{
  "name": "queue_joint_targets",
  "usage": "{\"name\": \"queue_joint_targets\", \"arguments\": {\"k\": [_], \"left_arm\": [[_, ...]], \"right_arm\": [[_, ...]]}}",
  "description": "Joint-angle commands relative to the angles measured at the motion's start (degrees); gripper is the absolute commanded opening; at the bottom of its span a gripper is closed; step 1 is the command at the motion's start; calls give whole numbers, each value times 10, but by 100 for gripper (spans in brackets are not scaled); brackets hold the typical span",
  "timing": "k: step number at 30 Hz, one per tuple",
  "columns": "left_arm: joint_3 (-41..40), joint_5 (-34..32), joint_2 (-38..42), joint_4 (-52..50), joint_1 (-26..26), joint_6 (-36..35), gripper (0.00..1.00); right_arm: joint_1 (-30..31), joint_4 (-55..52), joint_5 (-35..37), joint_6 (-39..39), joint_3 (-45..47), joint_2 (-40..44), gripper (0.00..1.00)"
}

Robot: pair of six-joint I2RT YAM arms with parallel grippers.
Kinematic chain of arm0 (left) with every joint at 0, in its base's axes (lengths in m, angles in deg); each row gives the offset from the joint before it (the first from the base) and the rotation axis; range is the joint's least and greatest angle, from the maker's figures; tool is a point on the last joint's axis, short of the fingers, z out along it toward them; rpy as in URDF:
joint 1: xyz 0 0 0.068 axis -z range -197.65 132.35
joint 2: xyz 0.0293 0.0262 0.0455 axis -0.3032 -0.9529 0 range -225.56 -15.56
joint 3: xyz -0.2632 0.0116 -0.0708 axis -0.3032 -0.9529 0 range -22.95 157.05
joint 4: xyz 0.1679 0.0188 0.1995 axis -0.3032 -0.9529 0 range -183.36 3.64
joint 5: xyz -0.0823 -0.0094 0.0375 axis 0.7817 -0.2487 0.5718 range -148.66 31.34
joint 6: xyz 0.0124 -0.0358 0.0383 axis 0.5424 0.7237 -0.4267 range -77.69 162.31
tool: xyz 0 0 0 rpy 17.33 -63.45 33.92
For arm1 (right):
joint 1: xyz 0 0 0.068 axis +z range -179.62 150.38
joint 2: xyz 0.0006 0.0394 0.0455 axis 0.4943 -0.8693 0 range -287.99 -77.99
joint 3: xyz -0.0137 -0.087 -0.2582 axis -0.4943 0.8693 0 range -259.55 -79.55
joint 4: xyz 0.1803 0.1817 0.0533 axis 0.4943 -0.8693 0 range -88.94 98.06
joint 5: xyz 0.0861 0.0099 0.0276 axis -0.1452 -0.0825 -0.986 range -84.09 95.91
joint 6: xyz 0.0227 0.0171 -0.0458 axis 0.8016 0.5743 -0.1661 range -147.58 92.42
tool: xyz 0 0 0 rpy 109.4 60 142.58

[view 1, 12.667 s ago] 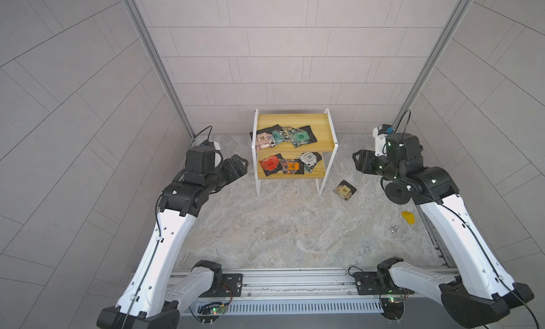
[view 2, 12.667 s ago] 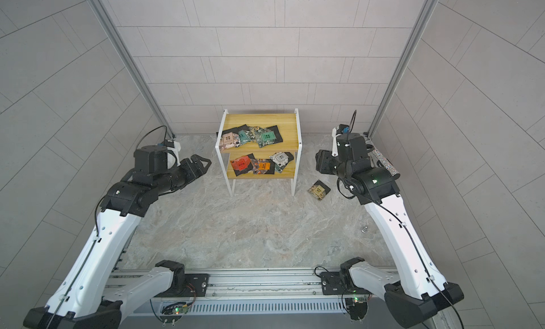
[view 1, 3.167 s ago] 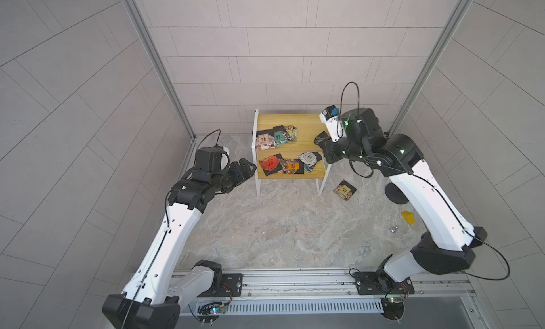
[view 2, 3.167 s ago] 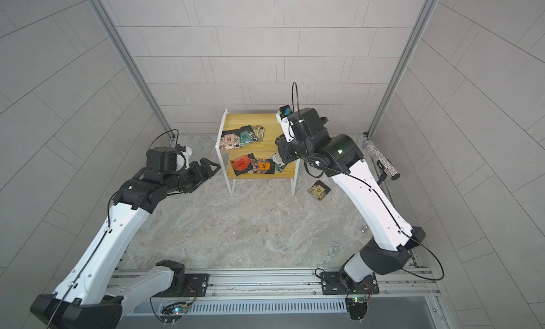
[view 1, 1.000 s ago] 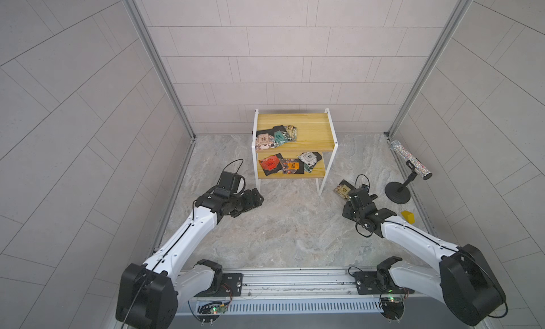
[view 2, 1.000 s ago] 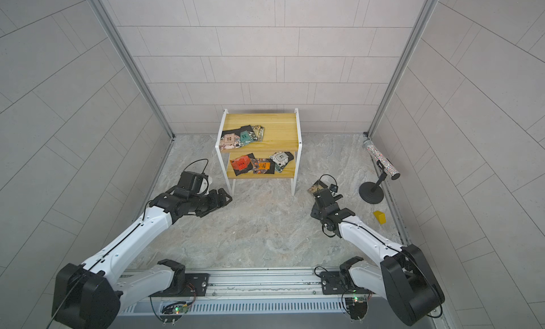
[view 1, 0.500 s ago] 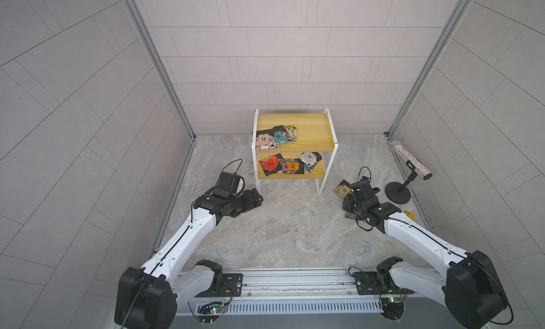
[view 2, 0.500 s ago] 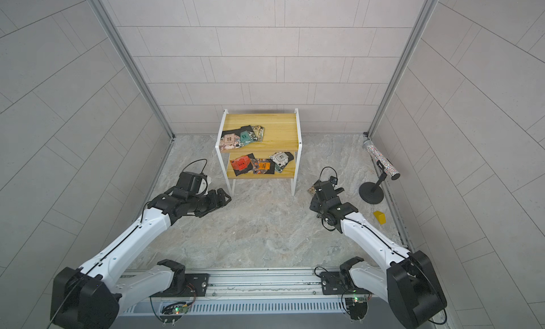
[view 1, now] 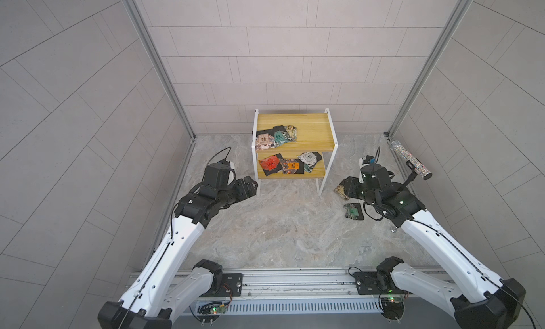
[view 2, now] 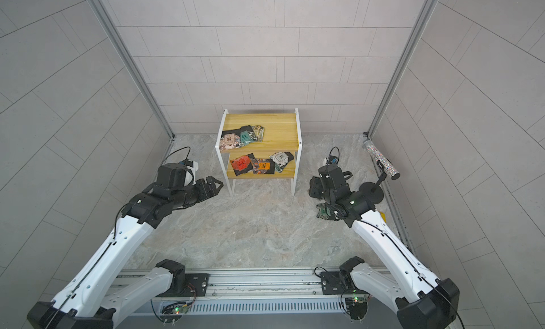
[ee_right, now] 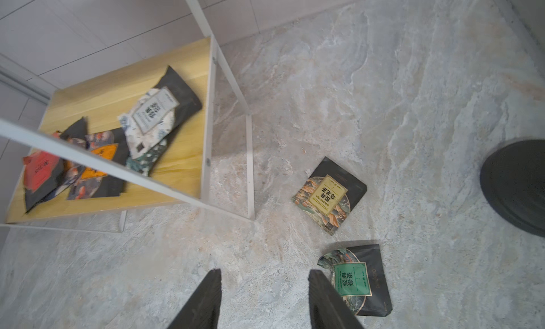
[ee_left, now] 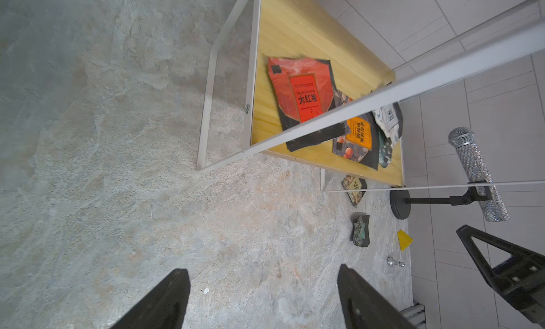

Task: Remove the tea bags from the shelf
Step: Place the tea bag at the center of the board.

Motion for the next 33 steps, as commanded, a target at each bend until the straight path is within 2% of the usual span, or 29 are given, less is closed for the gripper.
{"name": "queue_joint_targets", "arguments": {"k": [1, 6, 12, 19, 25, 33], "left_arm": [[57, -25, 3, -30, 3, -3, 87], [136, -36, -13, -53, 3, 2, 87], [211, -40, -42, -70, 3, 6, 87], [258, -32, -76, -72, 2, 18, 87], [309, -36, -115, -88, 0, 9, 88], [316, -23, -144, -76, -11, 9, 88]], "right_arm": [[29, -60, 8, -43, -65, -12, 54], [79, -100, 17, -78, -170, -45, 57], [93, -151, -28, -103, -307, -113, 60], [97, -204, -86, -119, -454, -220, 62], [106, -235, -99, -130, -578, -313, 63], [106, -287, -120, -137, -768, -450, 63]]}}
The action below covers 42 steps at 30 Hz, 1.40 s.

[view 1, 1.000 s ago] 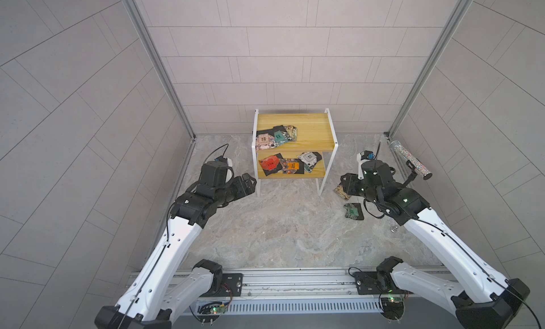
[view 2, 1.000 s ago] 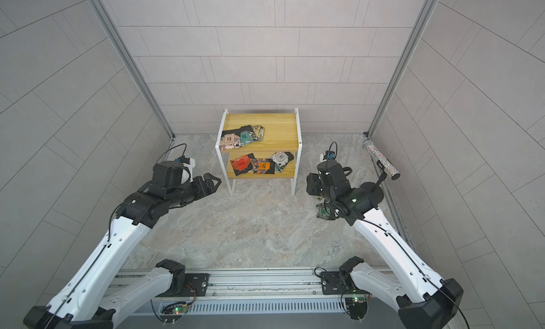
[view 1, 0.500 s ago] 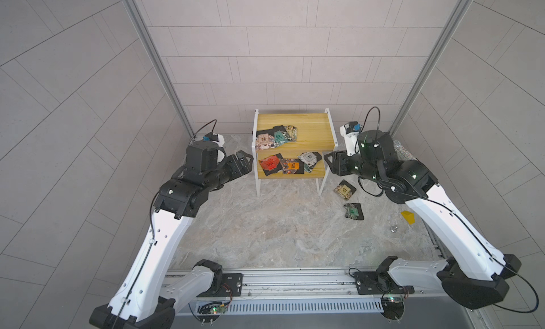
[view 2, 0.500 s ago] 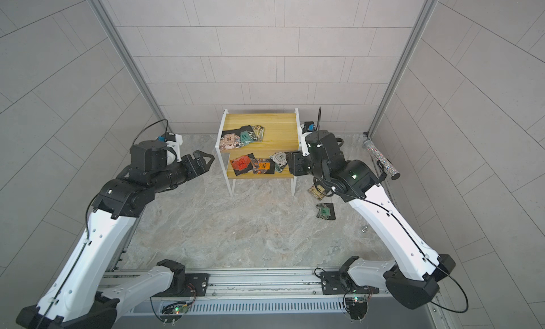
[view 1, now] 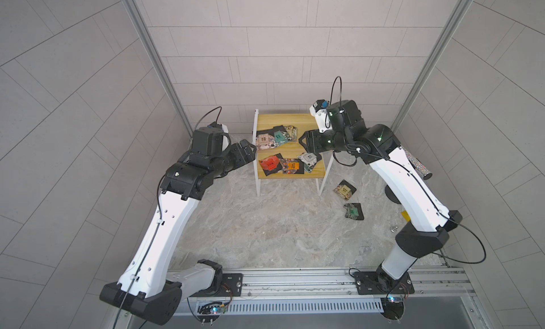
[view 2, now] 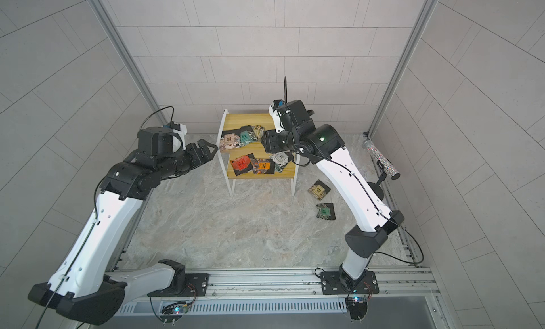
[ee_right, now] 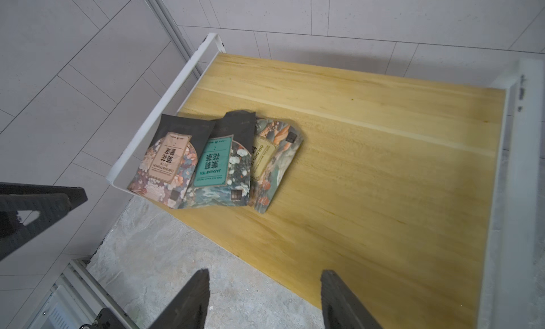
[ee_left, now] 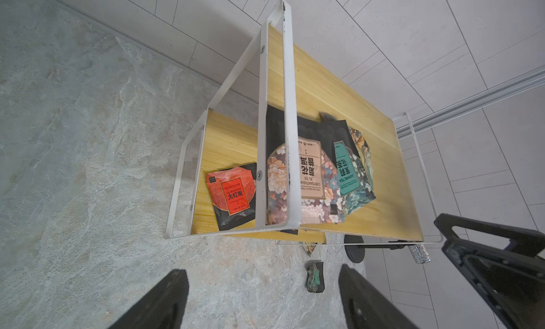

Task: Remove the tea bags from the shelf
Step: Adjust the tea bag on the shelf.

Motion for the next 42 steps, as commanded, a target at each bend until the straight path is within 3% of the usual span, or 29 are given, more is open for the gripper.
{"name": "queue_joint_targets", "arguments": {"k": [1, 7, 12, 19, 29, 42], "left_arm": [[7, 10, -7, 4, -8, -3, 88], [-3, 17, -9, 12, -14, -3, 88], [-10, 24, -12, 18, -18, -2, 88], [-23, 33, -10, 26, -21, 0, 88], [-31, 40, -13, 36, -22, 8, 88], [-35, 42, -12, 36, -23, 8, 88]], "right_arm": [[4, -40, -4, -12, -61, -38, 63], [3, -71, 16, -18, -161, -121, 60], [1, -66, 27, -18, -194, -157, 55], [-7, -52, 43, -18, -194, -174, 46], [-8, -82, 98, -46, -191, -197, 46], [-25, -78, 176, -71, -106, -140, 46]]}}
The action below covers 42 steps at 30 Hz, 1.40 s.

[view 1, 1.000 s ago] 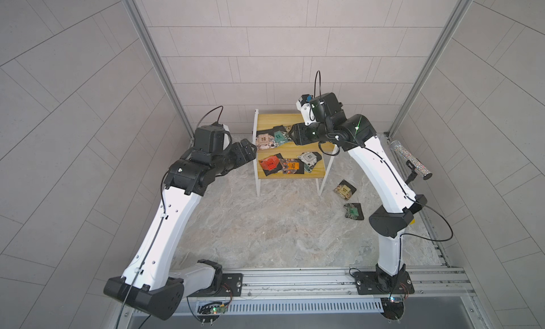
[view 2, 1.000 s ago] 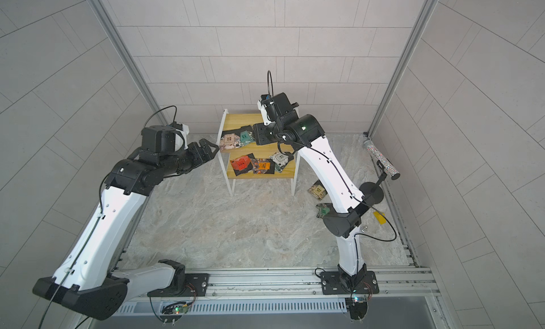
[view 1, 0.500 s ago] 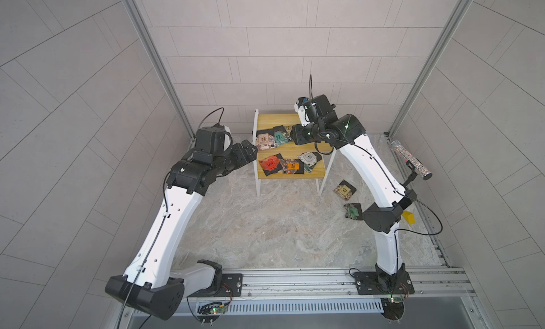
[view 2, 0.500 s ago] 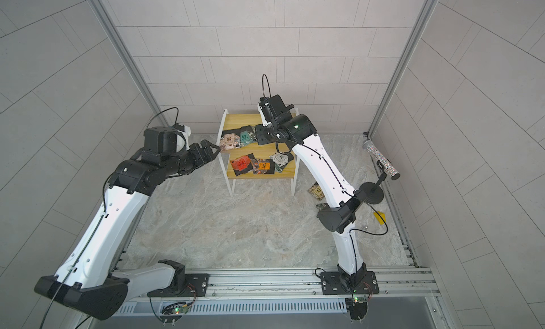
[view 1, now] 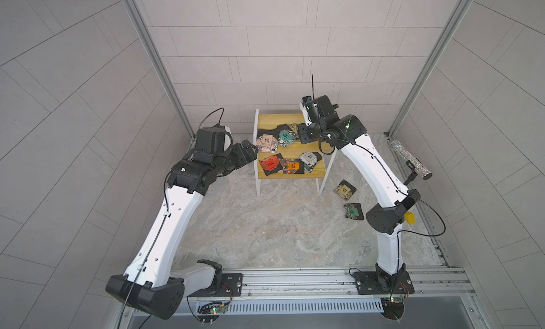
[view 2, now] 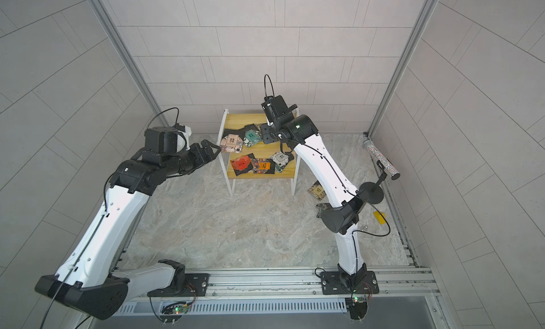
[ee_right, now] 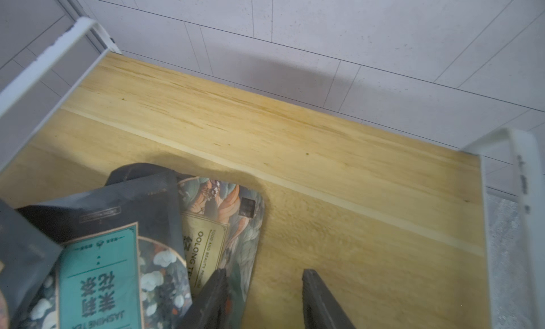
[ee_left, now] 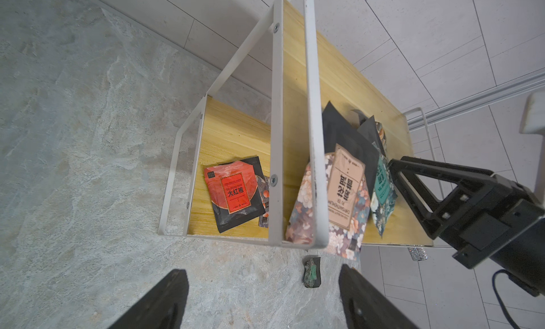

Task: Remove the tea bags from the shelf
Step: Adjust the tea bag on the shelf.

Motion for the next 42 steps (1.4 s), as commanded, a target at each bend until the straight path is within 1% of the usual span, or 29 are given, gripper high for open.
{"name": "queue_joint_targets", "arguments": {"k": [1, 6, 10, 15, 21, 25, 28, 31, 37, 42], "left_arm": [[-7, 5, 2, 12, -4, 2, 88], [-7, 11, 0, 13, -3, 4, 88], [-6, 15, 1, 13, -4, 4, 88], [-2, 25, 1, 12, -4, 2, 88], [-3, 28, 7, 5, -4, 2, 88], [-13, 26, 18, 0, -3, 4, 86], [-18, 26, 25, -9, -3, 2, 84], [-27, 21, 34, -13, -3, 2, 84], [-50, 12, 55, -29, -5, 3, 86], [-65, 17, 73, -32, -18, 4, 86]], "right_arm": [[-6, -48, 43, -15, 25, 17, 46], [-10, -43, 41, -14, 28, 30, 47], [-9, -44, 25, -17, 5, 31, 50], [-5, -43, 20, -27, -15, 39, 54], [5, -36, 12, -47, -16, 60, 58], [29, -18, -2, -77, 5, 85, 58], [46, -7, -30, -102, 13, 97, 58], [67, 10, -67, -135, 36, 111, 60], [118, 37, -95, -204, 77, 124, 66], [132, 58, -123, -240, 105, 129, 68]]}}
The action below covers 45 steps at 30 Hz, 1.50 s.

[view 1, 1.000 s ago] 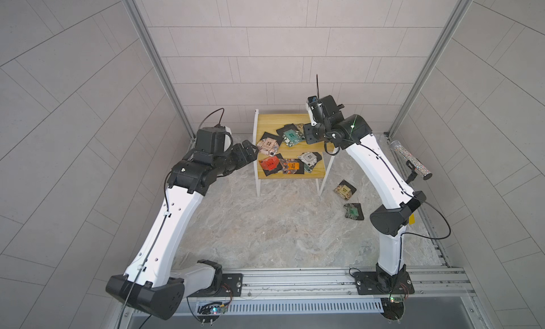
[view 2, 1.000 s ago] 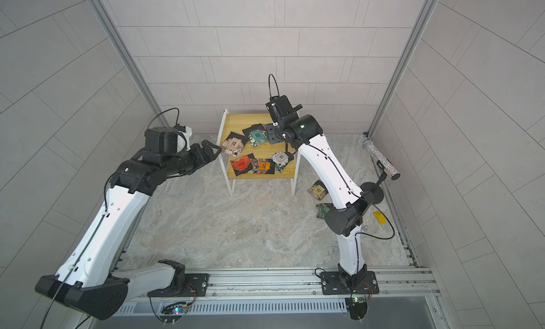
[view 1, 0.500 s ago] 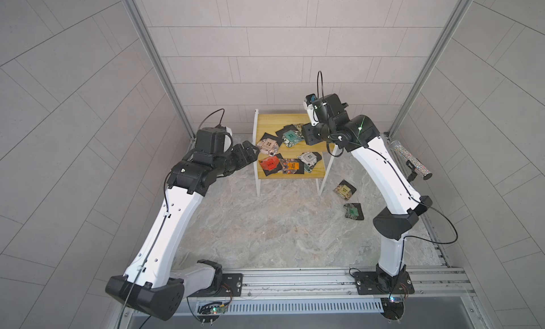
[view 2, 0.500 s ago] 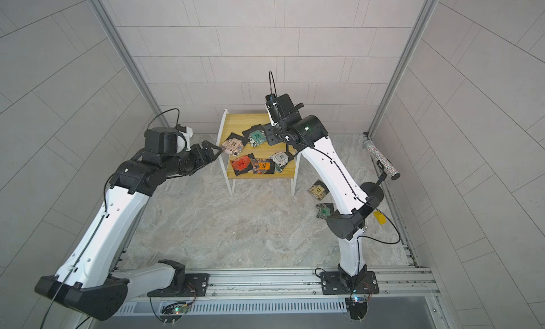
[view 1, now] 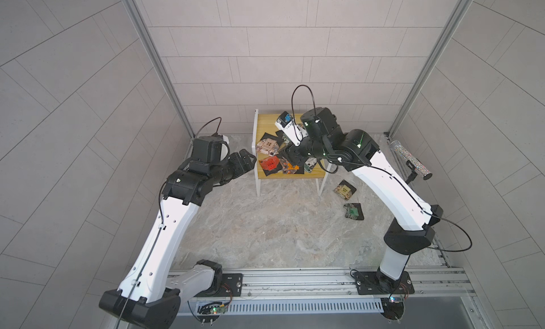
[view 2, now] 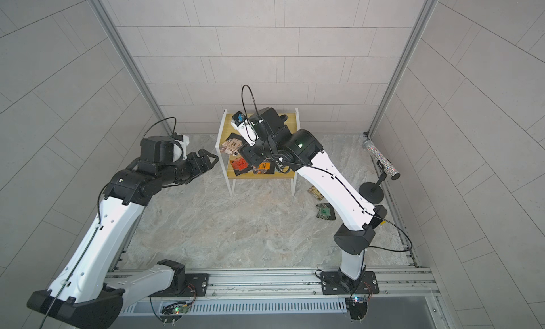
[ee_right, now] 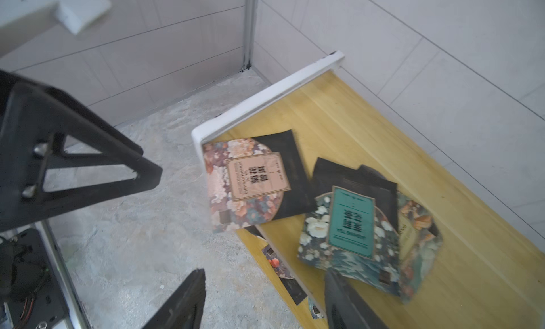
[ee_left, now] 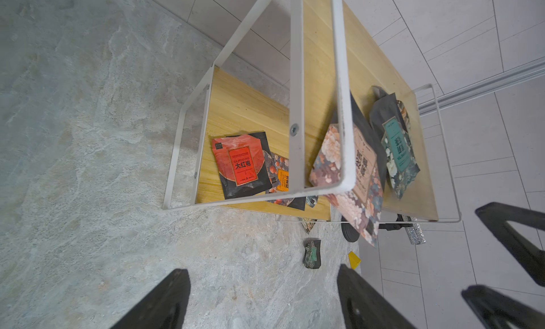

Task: Remove the tea bags from the shelf
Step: Adjust the tea bag on the shelf, then pick up the tea bag from the shelf.

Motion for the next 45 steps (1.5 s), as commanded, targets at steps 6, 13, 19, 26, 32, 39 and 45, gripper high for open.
{"name": "queue_joint_targets", "arguments": {"k": [6, 13, 19, 26, 32, 39, 45], "left_arm": [[-24, 11, 29, -12, -29, 2, 86], [-43, 17, 41, -11, -40, 5, 86], [-51, 19, 42, -8, -44, 6, 86], [-56, 27, 35, 1, -47, 9, 86], [-61, 30, 34, 3, -48, 9, 86], [-65, 33, 36, 5, -51, 9, 86], [-69, 33, 40, 4, -52, 9, 86]], "right_arm": [[23, 67, -51, -115, 62, 28, 68], [35, 130, -42, -189, 119, 37, 68], [53, 203, 32, -250, 178, 49, 68], [60, 270, 87, -303, 213, 51, 67], [61, 279, 120, -325, 210, 33, 64], [61, 270, 121, -328, 196, 16, 63], [61, 263, 122, -323, 186, 1, 64]]}}
